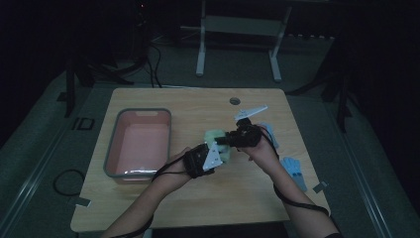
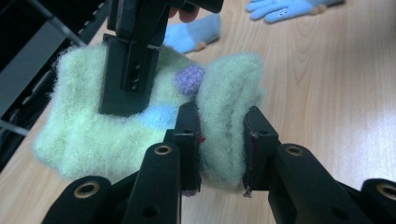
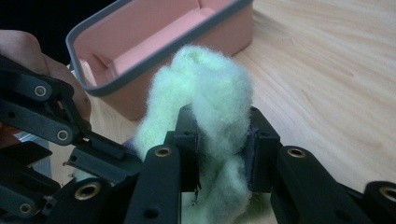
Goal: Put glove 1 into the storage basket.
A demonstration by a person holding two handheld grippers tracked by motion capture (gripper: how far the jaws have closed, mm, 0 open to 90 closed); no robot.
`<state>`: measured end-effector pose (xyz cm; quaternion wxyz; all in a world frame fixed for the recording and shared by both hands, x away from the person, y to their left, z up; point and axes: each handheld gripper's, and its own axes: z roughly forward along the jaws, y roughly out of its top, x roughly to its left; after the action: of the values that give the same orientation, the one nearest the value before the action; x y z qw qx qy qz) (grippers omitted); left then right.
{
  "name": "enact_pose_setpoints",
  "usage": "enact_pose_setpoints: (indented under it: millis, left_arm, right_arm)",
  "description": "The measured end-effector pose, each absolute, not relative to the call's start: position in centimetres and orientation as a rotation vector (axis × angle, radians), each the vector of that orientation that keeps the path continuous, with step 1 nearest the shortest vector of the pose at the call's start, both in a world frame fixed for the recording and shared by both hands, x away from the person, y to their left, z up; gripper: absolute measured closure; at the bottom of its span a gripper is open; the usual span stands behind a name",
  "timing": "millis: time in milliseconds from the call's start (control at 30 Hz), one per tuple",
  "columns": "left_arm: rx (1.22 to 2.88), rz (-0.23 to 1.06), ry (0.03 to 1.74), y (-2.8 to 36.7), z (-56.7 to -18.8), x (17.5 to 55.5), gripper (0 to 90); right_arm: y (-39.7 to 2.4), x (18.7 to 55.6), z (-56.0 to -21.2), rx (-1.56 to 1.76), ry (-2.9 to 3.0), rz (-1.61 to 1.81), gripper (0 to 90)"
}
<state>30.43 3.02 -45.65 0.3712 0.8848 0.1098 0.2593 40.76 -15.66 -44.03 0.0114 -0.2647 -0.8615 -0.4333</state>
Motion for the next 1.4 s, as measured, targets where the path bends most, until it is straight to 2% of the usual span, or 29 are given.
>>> enact_pose_setpoints:
  millis: [500, 1400]
  left_arm:
    - [2.259, 0.74, 0.363, 7.9, -44.2, 29.9, 72.3]
    - [2.312, 0.79, 0.568, 18.5, -44.9, 28.5, 72.2]
  right_arm:
    - [-9.9, 41.7, -41.9, -0.709, -2.698, -1.344, 70.9]
    - [2.6, 42.0, -42.1, -0.53, -2.695, -1.301, 71.0]
